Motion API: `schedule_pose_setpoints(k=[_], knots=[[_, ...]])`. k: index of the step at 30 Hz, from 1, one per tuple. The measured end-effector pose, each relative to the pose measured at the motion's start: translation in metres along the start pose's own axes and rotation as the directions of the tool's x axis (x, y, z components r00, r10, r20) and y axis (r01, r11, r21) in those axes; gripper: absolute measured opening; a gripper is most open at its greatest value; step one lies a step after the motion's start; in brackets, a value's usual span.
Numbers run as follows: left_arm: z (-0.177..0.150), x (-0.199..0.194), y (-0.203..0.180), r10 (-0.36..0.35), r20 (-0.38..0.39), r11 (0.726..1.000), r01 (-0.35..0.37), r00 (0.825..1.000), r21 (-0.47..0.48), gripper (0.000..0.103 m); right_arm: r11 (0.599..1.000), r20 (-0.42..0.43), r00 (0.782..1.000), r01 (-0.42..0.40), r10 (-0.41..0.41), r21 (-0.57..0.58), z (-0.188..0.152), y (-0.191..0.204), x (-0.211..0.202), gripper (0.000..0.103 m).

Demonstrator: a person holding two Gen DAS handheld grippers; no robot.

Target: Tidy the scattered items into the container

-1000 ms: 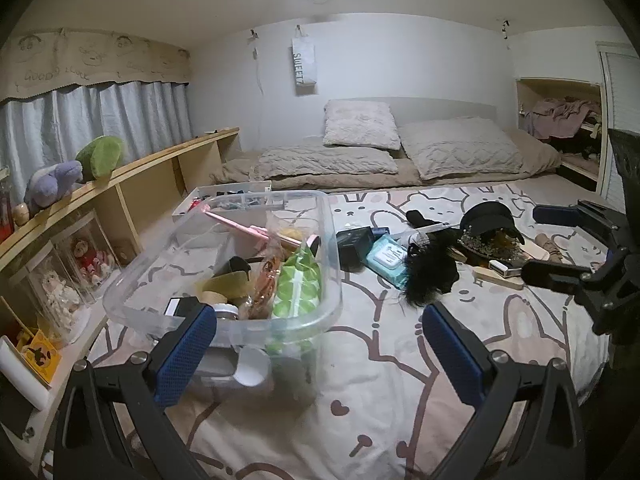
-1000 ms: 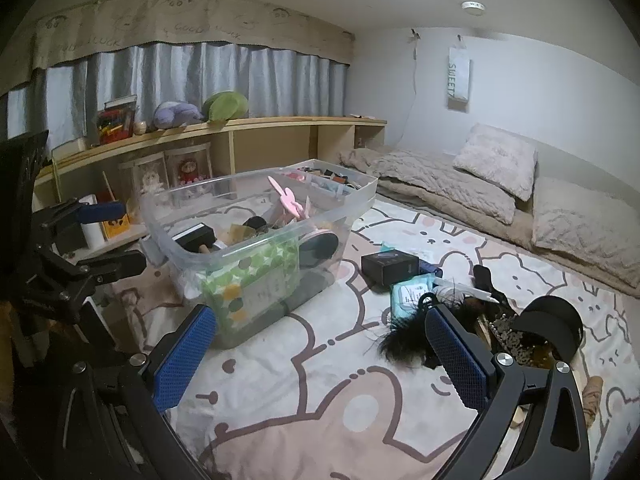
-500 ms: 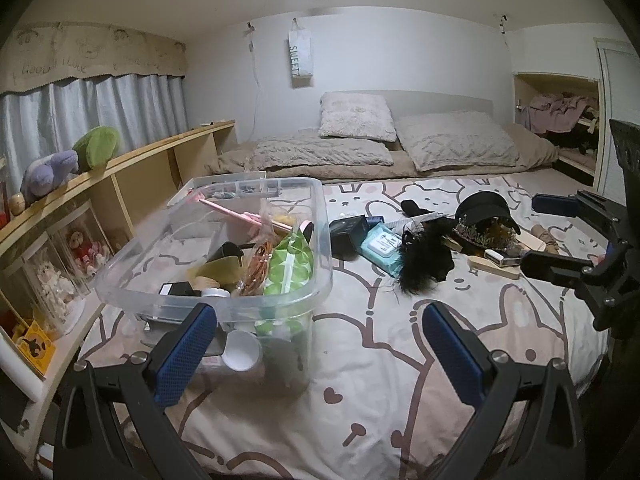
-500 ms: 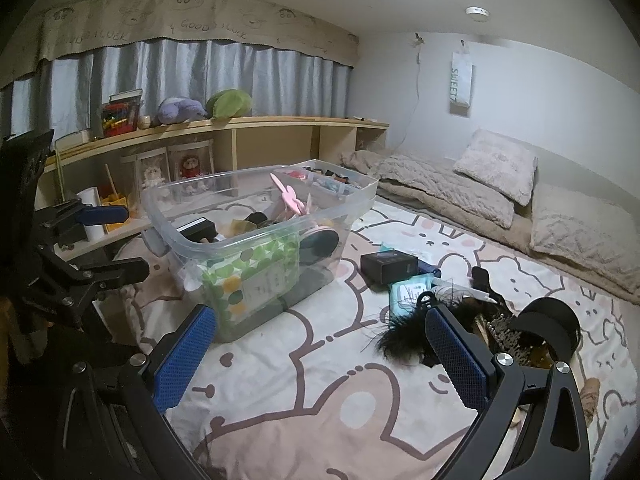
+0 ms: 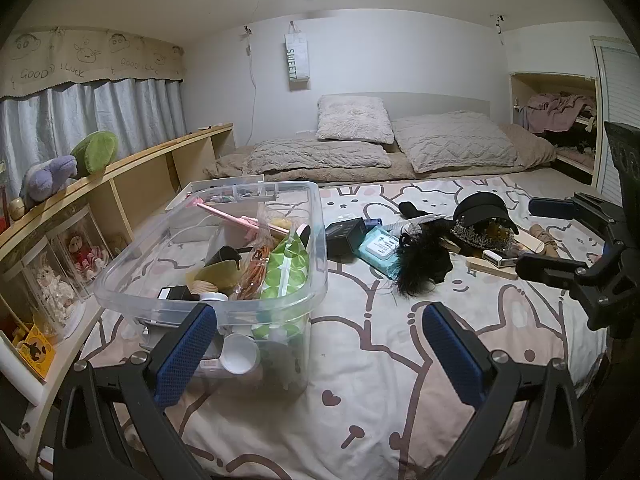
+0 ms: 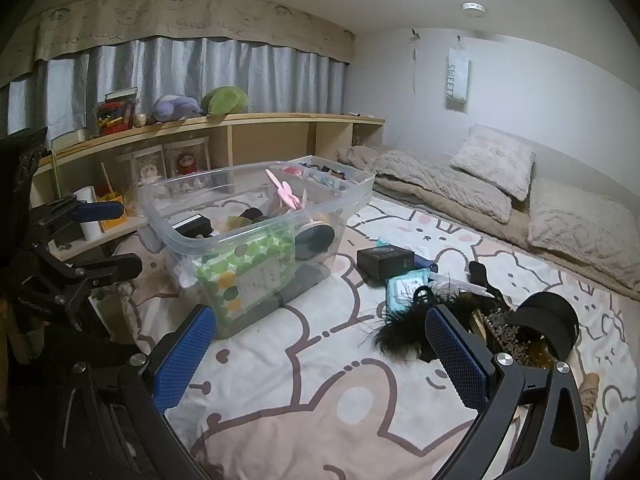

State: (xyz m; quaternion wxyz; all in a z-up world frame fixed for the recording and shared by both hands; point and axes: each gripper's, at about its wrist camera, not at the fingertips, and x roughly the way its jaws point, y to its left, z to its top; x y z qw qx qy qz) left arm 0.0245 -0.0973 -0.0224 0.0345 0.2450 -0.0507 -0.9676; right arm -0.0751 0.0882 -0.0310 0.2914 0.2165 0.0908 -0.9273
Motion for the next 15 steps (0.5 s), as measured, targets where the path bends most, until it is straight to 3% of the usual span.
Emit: schedule_pose_setpoints(k=[15], knots=[[-0.0026, 0.0036, -0.0004, 0.006, 0.001, 1.000, -0.006, 1.000, 0.000, 0.103, 1.000, -0.009, 1.000, 0.001, -0.001, 0.004, -0.0004, -0.0005, 0.0010, 0.103]])
